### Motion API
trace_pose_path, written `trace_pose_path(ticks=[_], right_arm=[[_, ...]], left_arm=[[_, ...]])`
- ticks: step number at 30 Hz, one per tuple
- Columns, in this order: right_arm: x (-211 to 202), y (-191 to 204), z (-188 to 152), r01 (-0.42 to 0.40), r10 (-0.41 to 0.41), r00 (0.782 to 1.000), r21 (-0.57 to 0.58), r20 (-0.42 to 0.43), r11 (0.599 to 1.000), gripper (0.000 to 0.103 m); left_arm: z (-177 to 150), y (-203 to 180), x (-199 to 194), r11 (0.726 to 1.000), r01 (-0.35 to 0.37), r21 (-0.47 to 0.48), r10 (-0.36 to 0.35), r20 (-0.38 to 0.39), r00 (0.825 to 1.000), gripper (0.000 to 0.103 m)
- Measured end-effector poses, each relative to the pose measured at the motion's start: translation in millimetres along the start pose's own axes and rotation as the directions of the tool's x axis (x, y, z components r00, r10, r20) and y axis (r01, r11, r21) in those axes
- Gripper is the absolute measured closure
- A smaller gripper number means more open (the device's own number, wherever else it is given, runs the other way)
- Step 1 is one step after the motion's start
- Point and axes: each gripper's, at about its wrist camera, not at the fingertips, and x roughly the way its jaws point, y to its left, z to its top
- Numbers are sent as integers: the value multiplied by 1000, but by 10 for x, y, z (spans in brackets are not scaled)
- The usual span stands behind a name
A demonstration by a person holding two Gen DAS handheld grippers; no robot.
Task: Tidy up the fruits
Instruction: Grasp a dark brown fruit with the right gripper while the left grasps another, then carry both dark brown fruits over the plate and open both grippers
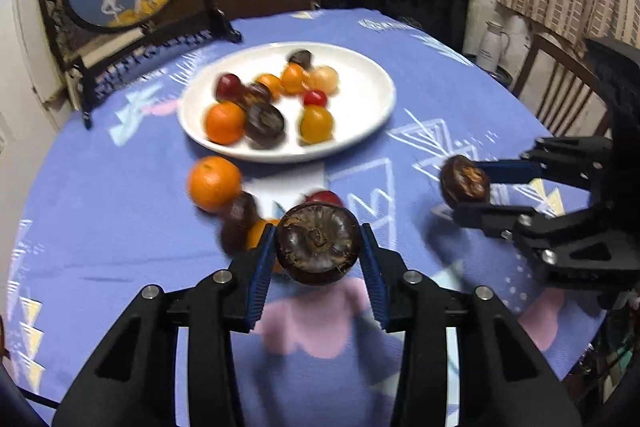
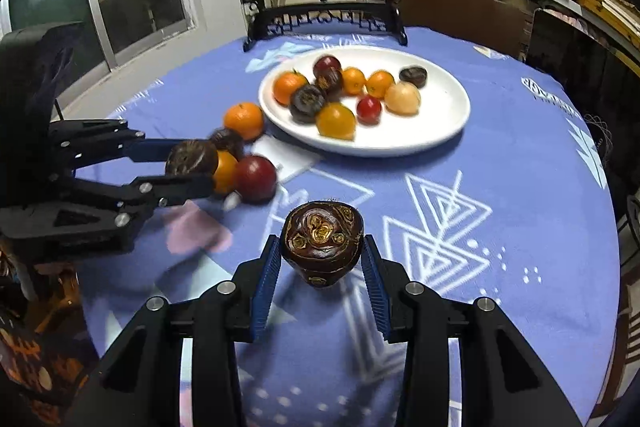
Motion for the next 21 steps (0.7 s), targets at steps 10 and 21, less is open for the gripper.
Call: trace_pose_path(ticks=[10, 21], right_arm=[[-159, 78, 415, -1, -2, 994, 27, 109, 1000, 62], [-225, -160, 910, 17, -32, 977, 73, 209, 997, 62]], left_arm=[[467, 299, -56, 991, -136, -3, 136, 71, 988, 63], [931, 347, 62, 989, -148, 18, 144, 141, 979, 63]])
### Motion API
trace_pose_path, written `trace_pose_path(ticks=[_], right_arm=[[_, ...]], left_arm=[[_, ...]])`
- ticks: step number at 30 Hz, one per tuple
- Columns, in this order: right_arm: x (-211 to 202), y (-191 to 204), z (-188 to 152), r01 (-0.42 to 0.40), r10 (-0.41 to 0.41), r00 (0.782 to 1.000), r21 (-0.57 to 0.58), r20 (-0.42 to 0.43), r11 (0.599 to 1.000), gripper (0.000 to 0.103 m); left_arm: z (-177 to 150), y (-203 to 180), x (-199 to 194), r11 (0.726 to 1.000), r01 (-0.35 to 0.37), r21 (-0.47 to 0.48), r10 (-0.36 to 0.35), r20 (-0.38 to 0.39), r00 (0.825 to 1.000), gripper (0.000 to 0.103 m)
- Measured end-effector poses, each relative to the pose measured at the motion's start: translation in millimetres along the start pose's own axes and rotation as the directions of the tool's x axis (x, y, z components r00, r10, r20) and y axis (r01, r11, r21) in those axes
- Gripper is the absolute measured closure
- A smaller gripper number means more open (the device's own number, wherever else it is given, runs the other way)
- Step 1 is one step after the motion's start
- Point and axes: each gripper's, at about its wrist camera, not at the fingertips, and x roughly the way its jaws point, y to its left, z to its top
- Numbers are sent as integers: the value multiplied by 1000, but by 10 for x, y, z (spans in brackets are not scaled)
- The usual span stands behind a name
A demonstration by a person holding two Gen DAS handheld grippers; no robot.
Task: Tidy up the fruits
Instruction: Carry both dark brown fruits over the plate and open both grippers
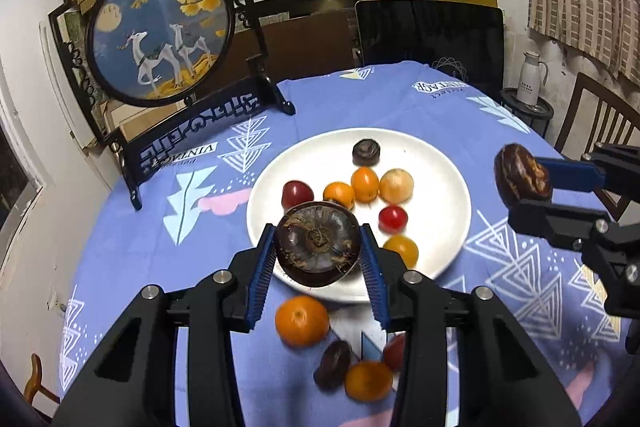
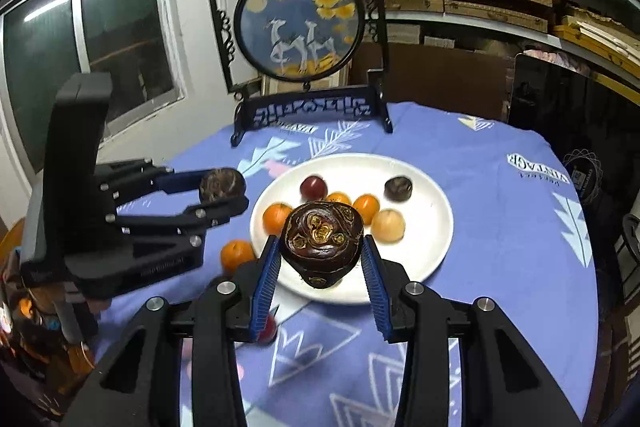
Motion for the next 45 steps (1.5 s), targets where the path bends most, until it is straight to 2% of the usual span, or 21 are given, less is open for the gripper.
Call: trace_pose_path(ticks=[6, 25, 34, 45], right_arm=[[146, -140, 145, 14, -14, 1000, 10, 2, 1000, 62], [811, -323, 313, 86, -85, 995, 14, -43, 996, 62], [1004, -418, 361, 136, -135, 989, 19, -55, 991, 62], [1143, -462, 388, 136, -135, 988, 14, -76, 991, 61]], left_arm=[[134, 27, 215, 1000, 1, 5, -1, -3, 1000, 63], [365, 154, 791, 999, -25, -22, 24, -45, 999, 63], [473, 213, 936, 998, -52, -32, 50, -53, 997, 63], [502, 231, 1042, 998, -64, -28, 62, -68, 996, 63]])
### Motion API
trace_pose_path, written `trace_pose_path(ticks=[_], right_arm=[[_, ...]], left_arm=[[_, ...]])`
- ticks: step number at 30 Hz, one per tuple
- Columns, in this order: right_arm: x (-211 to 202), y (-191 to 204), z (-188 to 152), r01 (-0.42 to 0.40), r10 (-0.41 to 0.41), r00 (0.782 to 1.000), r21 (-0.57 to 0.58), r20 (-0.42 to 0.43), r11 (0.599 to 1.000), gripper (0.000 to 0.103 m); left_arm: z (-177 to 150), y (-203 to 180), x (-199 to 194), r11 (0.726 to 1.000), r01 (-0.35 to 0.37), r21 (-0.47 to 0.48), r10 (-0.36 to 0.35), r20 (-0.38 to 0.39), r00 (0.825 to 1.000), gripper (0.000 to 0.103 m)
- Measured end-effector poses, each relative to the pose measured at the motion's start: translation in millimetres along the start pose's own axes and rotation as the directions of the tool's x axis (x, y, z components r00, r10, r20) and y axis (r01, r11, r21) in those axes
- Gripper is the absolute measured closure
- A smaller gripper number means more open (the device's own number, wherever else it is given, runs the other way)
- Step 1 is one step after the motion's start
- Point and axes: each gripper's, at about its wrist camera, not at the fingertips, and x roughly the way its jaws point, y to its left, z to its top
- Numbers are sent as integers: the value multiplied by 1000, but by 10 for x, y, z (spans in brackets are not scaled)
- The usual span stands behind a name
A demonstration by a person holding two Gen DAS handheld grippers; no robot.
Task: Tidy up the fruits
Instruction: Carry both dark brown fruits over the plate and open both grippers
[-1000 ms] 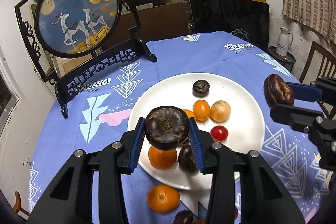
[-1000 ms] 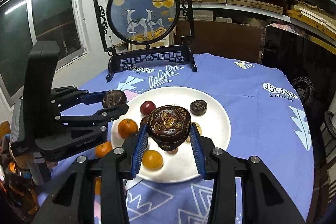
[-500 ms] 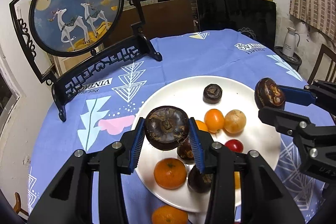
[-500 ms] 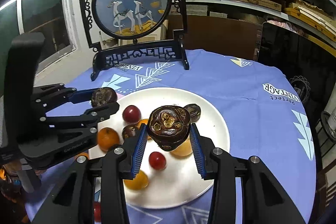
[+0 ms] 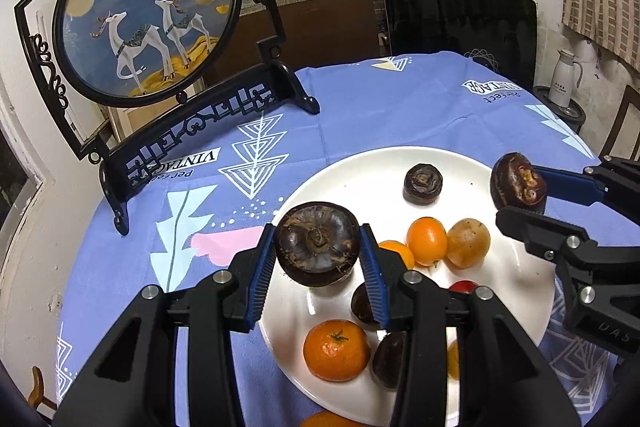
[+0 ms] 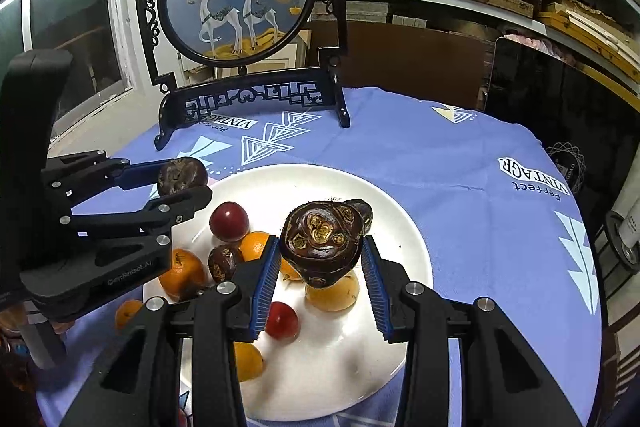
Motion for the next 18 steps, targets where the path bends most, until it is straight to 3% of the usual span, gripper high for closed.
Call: trace_pose_path(ticks=[18], right_arm=[[139, -36, 82, 0, 0, 1000, 5, -8, 1000, 61]], left_arm=[[43, -39, 114, 1000, 0, 9, 0, -13, 1000, 63]])
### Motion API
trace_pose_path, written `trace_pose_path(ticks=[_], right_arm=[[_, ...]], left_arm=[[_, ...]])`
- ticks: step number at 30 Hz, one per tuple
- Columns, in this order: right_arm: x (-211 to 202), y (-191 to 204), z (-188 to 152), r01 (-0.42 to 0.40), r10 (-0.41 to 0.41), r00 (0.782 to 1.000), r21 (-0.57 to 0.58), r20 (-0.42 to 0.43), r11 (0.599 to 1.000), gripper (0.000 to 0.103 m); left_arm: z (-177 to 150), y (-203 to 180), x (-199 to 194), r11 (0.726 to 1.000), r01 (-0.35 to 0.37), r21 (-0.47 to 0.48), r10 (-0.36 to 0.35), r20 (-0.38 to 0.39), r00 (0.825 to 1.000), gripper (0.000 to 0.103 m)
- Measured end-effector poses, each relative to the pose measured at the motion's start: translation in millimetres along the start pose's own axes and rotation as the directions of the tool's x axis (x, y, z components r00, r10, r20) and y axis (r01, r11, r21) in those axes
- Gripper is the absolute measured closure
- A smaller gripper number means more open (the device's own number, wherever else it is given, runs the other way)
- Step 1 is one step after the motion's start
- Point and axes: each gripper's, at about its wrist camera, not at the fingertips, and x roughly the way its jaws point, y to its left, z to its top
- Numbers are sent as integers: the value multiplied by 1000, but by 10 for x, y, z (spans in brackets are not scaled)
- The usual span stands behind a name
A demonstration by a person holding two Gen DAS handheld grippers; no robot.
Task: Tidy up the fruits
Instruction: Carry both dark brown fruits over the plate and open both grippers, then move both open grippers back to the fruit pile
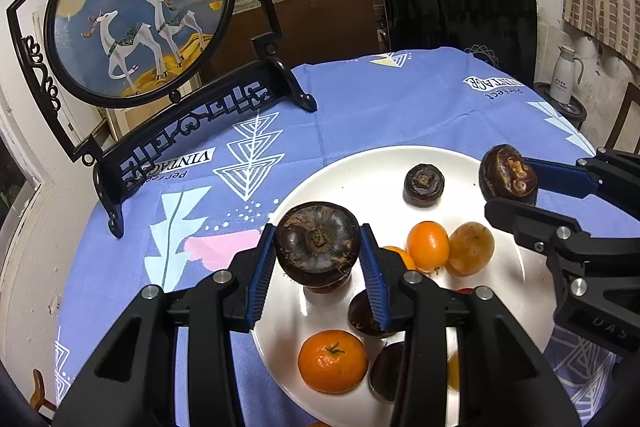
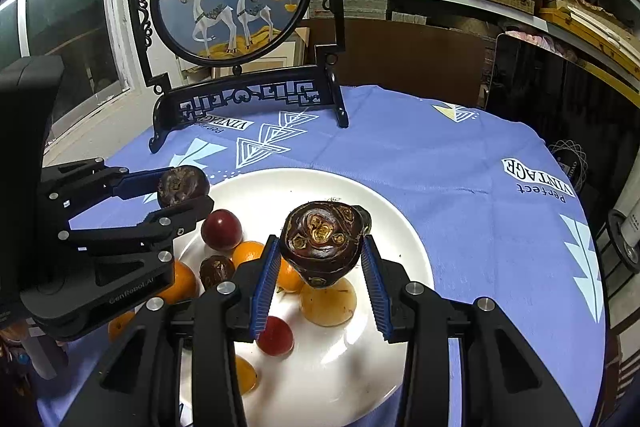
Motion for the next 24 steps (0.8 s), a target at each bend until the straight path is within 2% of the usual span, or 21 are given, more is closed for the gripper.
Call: trace_pose_path(ticks=[10, 12, 13, 14, 16, 18, 24], right_arm=[[112, -5, 70, 6, -6, 1000, 4, -10, 1000, 61], [131, -7, 73, -4, 4, 1000, 6, -20, 1000, 61], [129, -5, 75, -8, 8, 1000, 5, -19, 1000, 50], [115, -10, 79, 2, -2, 1000, 8, -11, 1000, 37], [40, -26, 83, 25, -26, 999, 18, 31, 1000, 34], [-26, -66, 91, 11, -13, 999, 39, 47, 999, 33], [-324, -108, 68, -13, 3, 992, 79, 128, 997, 18]], left_arm=[[35, -1, 69, 1000, -13, 3, 13, -11, 1000, 63], [26, -17, 80, 1000, -12, 12, 12, -15, 1000, 60], [22, -27, 74, 1000, -20, 19, 20, -7, 1000, 54], [19, -27, 59, 999, -29, 19, 29, 2, 1000, 39], [20, -7, 16, 999, -37, 10, 37, 23, 999, 36], [22, 3, -13, 999, -34, 8, 33, 24, 999, 36], [-31, 61, -165, 999, -40, -6, 40, 41, 998, 33]])
